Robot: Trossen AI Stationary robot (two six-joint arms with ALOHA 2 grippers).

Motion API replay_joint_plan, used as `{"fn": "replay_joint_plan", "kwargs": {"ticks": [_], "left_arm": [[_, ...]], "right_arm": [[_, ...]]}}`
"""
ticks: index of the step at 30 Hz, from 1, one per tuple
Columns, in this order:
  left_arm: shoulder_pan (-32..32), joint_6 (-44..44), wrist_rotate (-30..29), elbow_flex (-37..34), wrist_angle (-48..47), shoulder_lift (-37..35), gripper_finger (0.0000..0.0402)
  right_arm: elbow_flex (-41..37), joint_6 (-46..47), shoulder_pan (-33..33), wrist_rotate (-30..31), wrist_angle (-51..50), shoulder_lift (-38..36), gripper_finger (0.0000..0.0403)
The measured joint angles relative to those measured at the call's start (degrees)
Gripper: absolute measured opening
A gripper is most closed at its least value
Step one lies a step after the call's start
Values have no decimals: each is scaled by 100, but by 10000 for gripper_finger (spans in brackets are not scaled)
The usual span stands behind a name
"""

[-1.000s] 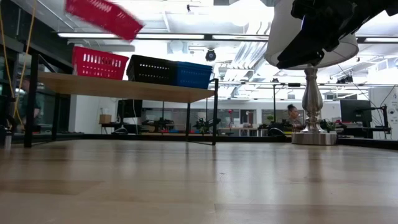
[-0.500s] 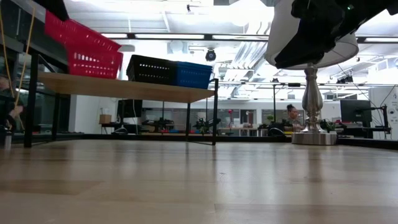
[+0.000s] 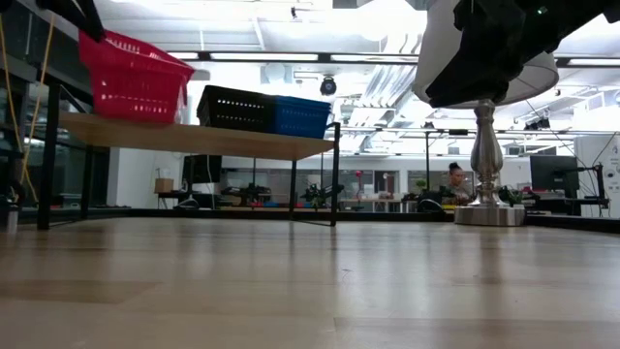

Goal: Stack baskets on shelf by color
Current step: Stack the right red bin on top of the other red bin on the shelf

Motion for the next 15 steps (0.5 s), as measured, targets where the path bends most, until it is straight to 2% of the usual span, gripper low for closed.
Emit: {"fn": "replay_joint_plan", "kwargs": {"ticks": [5, 9, 15], "left_arm": [[38, 108, 212, -51, 123, -20, 1], [38, 436, 296, -51, 659, -17, 2], [36, 501, 299, -53, 996, -17, 21]], "right_arm": [[0, 16, 0, 89, 0, 0, 151], [0, 131, 0, 92, 0, 0, 151], [0, 132, 0, 93, 0, 0, 151]]}}
